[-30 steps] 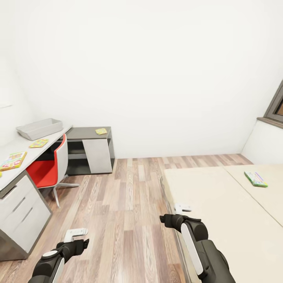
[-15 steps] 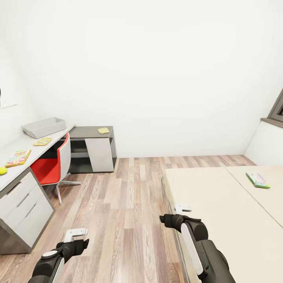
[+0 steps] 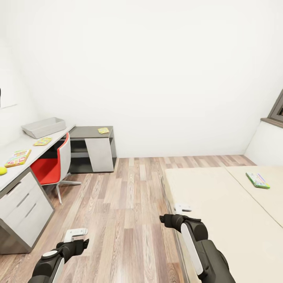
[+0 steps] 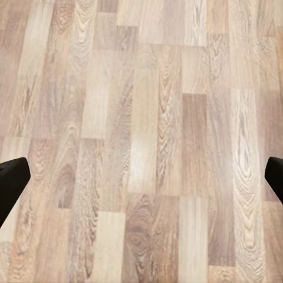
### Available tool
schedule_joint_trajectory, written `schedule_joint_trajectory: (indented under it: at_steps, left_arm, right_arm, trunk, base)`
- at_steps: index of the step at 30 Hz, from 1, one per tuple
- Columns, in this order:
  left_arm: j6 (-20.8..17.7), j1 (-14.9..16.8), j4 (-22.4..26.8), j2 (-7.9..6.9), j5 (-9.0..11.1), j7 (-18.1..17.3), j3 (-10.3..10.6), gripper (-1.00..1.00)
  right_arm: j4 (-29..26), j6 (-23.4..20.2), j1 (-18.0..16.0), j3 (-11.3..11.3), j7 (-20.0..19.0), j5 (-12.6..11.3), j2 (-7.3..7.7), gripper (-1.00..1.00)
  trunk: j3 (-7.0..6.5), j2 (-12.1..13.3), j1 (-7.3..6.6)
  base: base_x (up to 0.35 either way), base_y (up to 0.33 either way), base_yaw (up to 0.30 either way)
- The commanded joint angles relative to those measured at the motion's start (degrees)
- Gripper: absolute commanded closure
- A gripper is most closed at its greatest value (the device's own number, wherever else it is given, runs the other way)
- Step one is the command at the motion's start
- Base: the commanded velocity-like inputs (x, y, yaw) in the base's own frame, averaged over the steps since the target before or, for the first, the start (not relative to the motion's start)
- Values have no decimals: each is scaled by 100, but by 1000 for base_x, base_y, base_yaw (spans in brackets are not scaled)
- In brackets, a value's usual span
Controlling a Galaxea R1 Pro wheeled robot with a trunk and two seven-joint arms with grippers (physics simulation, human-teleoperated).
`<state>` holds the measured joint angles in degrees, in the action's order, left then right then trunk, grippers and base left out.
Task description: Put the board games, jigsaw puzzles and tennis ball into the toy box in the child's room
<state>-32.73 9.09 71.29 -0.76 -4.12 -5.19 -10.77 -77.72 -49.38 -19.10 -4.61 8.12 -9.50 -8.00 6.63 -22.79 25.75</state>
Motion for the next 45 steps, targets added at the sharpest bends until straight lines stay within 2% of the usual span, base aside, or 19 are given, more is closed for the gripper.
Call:
schedule_joint_trajectory:
  at_steps: [1, 30, 45]
  left_arm:
    - [-28, 5, 8, 3, -45, -52, -9, -100]
    - [-23, 5, 8, 3, -44, -52, -4, -100]
    - [-23, 5, 8, 5, -45, -52, -4, -100]
  right_arm:
    - [-6, -19, -4, -5, 58, -60, 0, -100]
    - [-6, -19, -2, -5, 58, -60, 0, -100]
    - [-6, -19, -4, -5, 58, -60, 0, -100]
  trunk:
    - [13, -13, 4]
    - [13, -13, 4]
    - [13, -13, 4]
  base:
    - [0, -73, 0]
    - [0, -234, 0]
    - [0, -47, 0]
